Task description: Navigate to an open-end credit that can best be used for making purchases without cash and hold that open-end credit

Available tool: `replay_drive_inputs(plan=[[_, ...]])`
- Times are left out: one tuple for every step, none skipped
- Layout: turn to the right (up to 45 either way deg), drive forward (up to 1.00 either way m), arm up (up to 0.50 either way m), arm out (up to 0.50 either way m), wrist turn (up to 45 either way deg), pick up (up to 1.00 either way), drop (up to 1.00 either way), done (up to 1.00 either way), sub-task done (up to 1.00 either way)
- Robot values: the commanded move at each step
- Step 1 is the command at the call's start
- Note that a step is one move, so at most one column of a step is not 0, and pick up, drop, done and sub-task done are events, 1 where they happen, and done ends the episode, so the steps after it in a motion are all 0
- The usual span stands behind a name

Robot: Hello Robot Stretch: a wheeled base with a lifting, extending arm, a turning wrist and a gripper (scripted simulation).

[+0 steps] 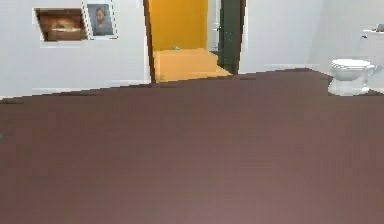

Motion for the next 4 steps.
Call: replay_drive_inputs(plan=[[0.0, 1.0, 0.0, 0.0, 0.0, 0.0, 0.0, 0.0, 0.0], [-3.0, 0.0, 0.0, 0.0, 0.0, 0.0, 0.0, 0.0, 0.0], [0.0, 1.0, 0.0, 0.0, 0.0, 0.0, 0.0, 0.0, 0.0], [0.0, 1.0, 0.0, 0.0, 0.0, 0.0, 0.0, 0.0, 0.0]])
